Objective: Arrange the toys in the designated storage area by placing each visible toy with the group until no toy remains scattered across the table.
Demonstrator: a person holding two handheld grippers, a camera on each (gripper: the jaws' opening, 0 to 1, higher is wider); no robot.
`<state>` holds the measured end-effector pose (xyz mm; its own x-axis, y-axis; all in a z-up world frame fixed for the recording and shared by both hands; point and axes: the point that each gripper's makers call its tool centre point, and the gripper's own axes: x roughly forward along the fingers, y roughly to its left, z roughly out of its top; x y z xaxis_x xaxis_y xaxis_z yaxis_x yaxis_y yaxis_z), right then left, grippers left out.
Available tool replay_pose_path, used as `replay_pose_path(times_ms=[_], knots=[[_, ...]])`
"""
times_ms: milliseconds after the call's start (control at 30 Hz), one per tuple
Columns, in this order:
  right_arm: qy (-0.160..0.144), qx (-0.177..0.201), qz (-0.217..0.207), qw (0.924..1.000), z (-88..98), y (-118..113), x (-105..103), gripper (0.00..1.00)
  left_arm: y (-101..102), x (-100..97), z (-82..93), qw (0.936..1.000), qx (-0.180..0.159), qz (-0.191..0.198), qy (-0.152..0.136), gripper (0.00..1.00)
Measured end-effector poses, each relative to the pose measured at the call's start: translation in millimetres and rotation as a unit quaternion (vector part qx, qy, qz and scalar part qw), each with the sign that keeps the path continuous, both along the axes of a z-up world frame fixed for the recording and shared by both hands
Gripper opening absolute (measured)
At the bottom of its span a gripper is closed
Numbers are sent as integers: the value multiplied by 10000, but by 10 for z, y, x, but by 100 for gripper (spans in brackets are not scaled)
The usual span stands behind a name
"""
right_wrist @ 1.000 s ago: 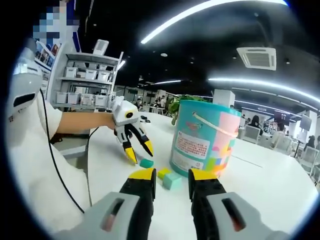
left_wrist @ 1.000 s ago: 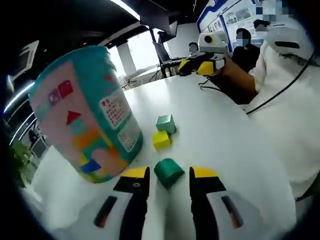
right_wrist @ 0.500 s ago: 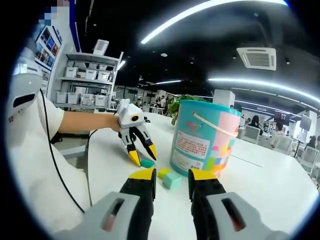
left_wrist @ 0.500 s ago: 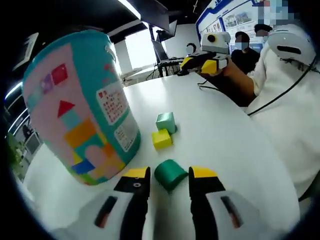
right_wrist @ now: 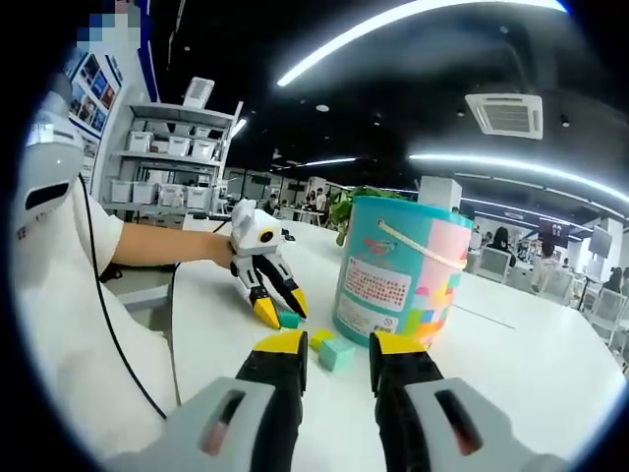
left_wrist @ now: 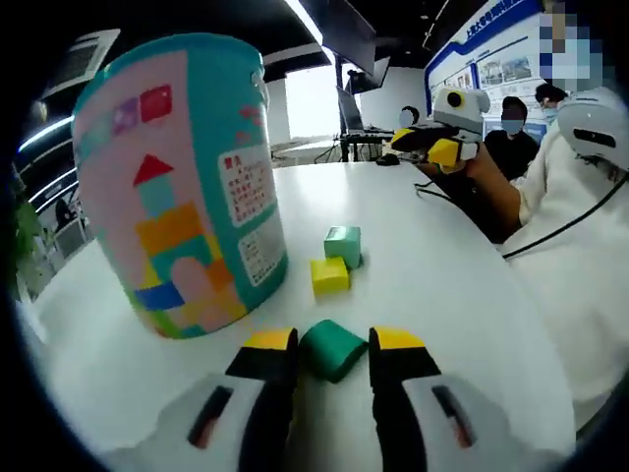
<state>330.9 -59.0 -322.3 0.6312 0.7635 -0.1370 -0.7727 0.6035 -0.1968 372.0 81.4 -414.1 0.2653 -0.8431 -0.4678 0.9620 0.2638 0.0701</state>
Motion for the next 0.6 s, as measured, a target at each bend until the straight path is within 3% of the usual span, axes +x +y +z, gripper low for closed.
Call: replay_pose_path(times_ms=[33,200,300,367,467,500,600], knots=[[5,-12,-5,10000,-8,-1,0,25,134,16,9,9999,-92,41,67,30],[-3,-46,6,10000,-15,19,-2,25,233,7,17,9998,-139,96,144,30],[-6,-41,20,10000,-9,35,1,25,297,135,2,9974,-116,674,235,28],[-8,-58,17,10000,-10,43,8,25,285,118,2,9984,-63,551,96,28],[-5,-75,12,10000,-11,46,13,25,312,120,-6,9981,-49,605,107,27],[-11,-91,7,10000,-11,45,21,25,287,11,-18,9978,-46,641,169,28],[-1,-82,11,10000,-14,50,26,25,351,-69,-9,9980,-22,625,43,27]])
